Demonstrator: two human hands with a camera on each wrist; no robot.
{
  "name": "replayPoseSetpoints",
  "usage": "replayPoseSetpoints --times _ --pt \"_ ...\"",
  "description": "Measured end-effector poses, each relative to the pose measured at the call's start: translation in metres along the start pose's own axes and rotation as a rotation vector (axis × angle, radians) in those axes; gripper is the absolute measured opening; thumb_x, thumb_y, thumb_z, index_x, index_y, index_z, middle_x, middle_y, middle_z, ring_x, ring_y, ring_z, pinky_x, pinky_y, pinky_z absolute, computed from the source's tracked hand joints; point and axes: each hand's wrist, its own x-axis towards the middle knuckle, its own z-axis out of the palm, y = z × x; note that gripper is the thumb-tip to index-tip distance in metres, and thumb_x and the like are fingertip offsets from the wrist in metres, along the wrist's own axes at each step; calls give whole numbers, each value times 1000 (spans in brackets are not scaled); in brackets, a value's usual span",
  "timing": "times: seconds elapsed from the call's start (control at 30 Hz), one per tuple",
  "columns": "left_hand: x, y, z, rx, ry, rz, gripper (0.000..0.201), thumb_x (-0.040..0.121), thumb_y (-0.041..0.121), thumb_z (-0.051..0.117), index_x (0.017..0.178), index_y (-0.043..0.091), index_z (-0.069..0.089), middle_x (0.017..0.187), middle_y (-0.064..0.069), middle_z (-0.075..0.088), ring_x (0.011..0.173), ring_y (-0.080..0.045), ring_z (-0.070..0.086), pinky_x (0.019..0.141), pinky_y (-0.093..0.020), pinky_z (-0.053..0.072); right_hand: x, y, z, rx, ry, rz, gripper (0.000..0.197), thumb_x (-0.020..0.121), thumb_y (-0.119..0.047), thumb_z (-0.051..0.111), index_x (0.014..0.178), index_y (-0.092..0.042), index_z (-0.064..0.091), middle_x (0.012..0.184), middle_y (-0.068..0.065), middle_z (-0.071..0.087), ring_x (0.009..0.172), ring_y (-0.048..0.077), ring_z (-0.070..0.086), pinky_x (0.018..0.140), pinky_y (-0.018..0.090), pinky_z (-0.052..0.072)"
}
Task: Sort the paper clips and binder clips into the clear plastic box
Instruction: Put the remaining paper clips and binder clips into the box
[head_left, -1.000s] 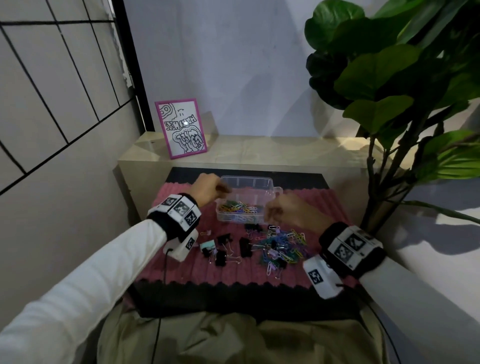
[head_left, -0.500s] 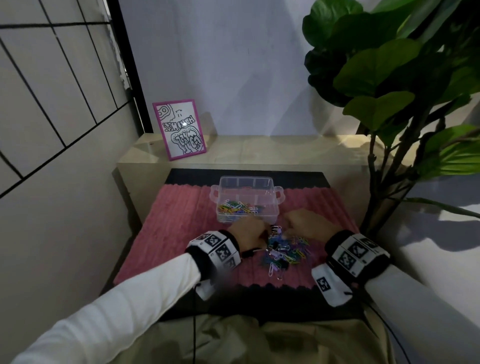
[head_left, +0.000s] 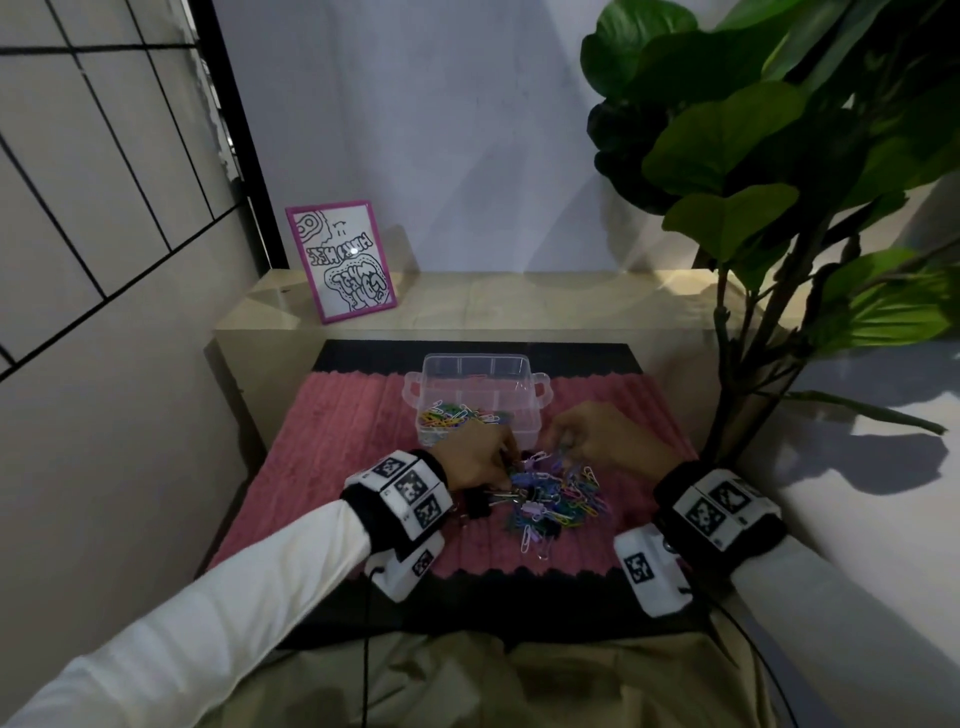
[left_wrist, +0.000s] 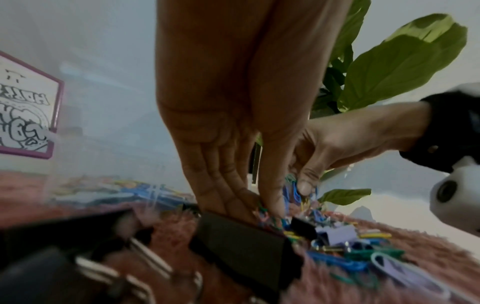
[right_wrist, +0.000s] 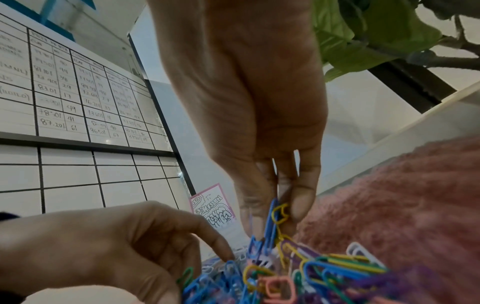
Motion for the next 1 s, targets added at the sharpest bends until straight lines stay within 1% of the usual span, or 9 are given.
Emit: replayPoseSetpoints --times 0.13,0.23,0.37,0.53,0.67,0.73,0.8,0.93,1.0 --pt "-8 -8 -13 -54 41 24 38 76 6 68 113 4 58 108 -11 67 100 -23 61 81 -23 44 -6 5 2 171 84 -24 14 71 5 71 83 -2 71 70 -6 66 61 4 63 63 18 51" --pt "-14 -17 -23 -137 57 41 24 76 3 67 100 3 66 101 -10 68 87 -18 63 77 -21 47 -8 8 2 310 135 -81 12 70 2 73 81 -1 72 71 1 73 66 9 67 66 12 50" --pt "-25 -31 -27 -409 31 -18 14 81 -7 59 91 3 61 76 -7 64 53 1 62 57 -11 52 -10 9 3 541 140 -40 12 75 0 70 87 -2 69 82 13 73 76 25 71 74 30 59" --pt "-33 -49 -34 -504 57 -22 8 84 0 58 87 7 59 68 -1 69 54 -2 65 51 -15 52 -15 6 7 985 27 165 11 86 7 53 91 1 61 80 17 70 71 24 72 64 29 60" --pt "-20 -57 -50 -523 125 -63 15 84 -9 54 88 3 61 50 9 65 50 -3 64 54 -16 55 -4 7 10 1165 -1 258 14 91 7 45 95 3 59 90 19 68 81 25 72 69 28 59" --pt "-12 -58 -60 -457 194 -86 19 81 -12 54 93 0 64 57 10 65 52 -2 64 60 -17 57 3 3 10 1222 -2 255 15 91 6 44 93 2 59 91 18 68 84 26 71 73 29 59" --pt "-5 -57 -68 -408 224 -97 23 80 -14 54 97 -3 65 67 0 65 56 -3 63 66 -21 57 8 -2 7 1235 -21 235 16 92 4 43 94 1 59 90 17 69 86 26 71 73 28 59" --pt "5 -59 -73 -362 226 -123 21 77 -13 60 96 -5 64 80 -13 66 55 -3 63 57 -15 56 14 -11 3 1195 -40 194 15 92 5 44 100 3 57 93 18 69 86 25 71 73 27 59" --pt "8 -60 -71 -305 231 -140 19 75 -9 65 93 -4 66 82 -14 67 60 -10 65 57 -15 55 14 -15 2 1159 -31 164 14 89 7 47 99 3 56 90 18 70 82 23 71 70 25 58"
